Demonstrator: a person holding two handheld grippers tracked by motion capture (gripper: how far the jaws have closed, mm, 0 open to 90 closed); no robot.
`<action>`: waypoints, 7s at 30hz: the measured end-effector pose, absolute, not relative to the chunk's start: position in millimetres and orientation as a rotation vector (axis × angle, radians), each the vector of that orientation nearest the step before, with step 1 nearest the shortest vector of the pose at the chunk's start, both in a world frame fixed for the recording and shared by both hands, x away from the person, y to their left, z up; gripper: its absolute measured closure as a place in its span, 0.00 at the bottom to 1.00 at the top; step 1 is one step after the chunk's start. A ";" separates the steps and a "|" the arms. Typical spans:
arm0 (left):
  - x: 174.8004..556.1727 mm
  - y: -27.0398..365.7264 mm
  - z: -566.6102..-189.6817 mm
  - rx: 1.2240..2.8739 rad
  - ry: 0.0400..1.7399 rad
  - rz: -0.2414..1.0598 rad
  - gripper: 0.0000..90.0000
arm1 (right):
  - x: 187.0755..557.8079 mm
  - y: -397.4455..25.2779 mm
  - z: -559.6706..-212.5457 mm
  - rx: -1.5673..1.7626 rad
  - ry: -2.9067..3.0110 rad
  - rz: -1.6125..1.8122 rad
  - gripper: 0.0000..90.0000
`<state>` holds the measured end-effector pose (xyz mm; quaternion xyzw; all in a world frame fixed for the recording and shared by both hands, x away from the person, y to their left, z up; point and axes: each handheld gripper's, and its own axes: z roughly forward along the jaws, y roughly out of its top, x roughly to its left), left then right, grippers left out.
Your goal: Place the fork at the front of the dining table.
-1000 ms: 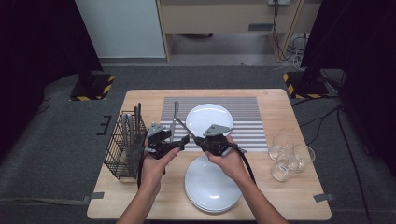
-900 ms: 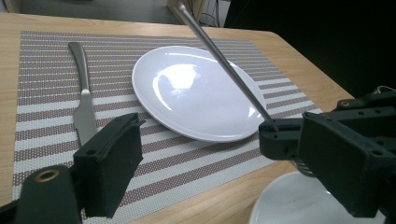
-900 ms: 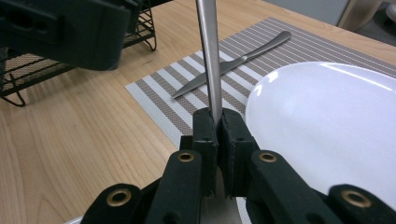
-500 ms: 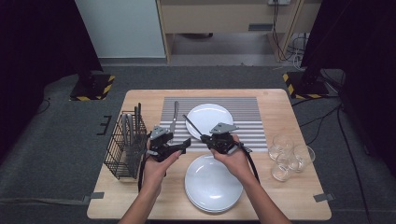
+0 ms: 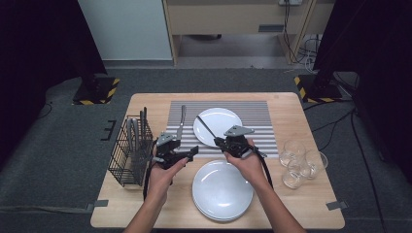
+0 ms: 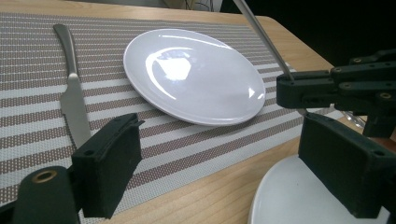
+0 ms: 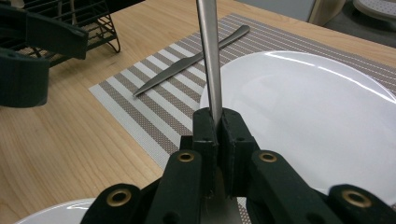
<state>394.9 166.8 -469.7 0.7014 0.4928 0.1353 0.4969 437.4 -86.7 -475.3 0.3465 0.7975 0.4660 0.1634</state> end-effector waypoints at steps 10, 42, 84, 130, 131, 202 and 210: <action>395.7 172.7 -473.3 1.672 1.217 0.301 0.14 | 440.4 -97.6 -473.1 1.031 2.236 1.316 0.96; 389.9 173.0 -478.3 1.702 1.196 0.298 0.14 | 454.9 -125.8 -477.6 1.169 2.127 1.255 0.96; 380.2 181.5 -481.9 1.729 1.190 0.306 0.14 | 465.5 -148.6 -492.3 1.269 2.027 1.202 0.96; 379.3 179.4 -484.2 1.736 1.191 0.300 0.13 | 480.6 -159.4 -518.6 1.466 1.919 1.083 0.96; 379.2 179.4 -484.1 1.736 1.190 0.299 0.13 | 481.1 -159.6 -519.0 1.470 1.918 1.081 0.96; 377.0 173.0 -484.3 1.745 1.177 0.289 0.14 | 498.6 -181.6 -536.9 1.656 1.838 0.959 0.95; 376.6 172.2 -484.1 1.742 1.179 0.289 0.14 | 499.5 -180.6 -536.0 1.649 1.850 0.946 0.94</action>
